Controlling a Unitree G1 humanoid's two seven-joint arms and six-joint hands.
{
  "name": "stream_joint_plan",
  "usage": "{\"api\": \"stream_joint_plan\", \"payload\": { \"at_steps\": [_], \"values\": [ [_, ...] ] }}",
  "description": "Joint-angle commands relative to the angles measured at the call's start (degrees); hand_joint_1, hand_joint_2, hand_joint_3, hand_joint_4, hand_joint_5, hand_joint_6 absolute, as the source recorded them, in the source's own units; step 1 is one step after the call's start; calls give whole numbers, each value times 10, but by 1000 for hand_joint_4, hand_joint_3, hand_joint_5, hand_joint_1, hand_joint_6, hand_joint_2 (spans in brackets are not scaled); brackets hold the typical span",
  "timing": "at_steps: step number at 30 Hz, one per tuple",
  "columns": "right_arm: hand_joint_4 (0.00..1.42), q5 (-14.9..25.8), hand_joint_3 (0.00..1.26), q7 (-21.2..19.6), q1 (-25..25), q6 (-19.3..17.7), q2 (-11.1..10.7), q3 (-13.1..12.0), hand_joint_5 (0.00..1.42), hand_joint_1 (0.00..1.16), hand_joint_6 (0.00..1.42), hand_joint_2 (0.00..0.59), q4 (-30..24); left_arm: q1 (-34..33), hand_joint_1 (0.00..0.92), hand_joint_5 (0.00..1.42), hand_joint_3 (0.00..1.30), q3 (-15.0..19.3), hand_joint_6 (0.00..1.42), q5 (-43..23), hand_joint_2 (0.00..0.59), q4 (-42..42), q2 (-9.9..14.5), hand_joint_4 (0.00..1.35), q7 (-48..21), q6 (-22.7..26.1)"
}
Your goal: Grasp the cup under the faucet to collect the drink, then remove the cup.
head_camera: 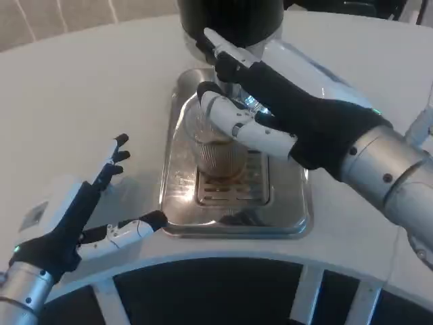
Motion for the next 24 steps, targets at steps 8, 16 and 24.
{"api": "stream_joint_plan", "payload": {
  "at_steps": [8, 16, 24],
  "values": [
    [0, 4, 0, 40, 28, -18, 15, 12, 0, 0, 0, 586, -18, -50, 336, 282, 0, 4, 361, -5, 43, 65, -44, 0, 28, -28],
    [0, -3, 0, 46, 33, -14, 21, 8, 0, 0, 0, 586, -18, -112, 360, 329, 0, -10, 372, 9, 46, 140, -58, 3, 50, -57],
    [0, -7, 0, 49, 32, -14, 25, 7, 0, 0, 0, 586, -12, -176, 373, 348, 0, -29, 386, 15, 46, 212, -71, 21, 46, -70]
  ]
}}
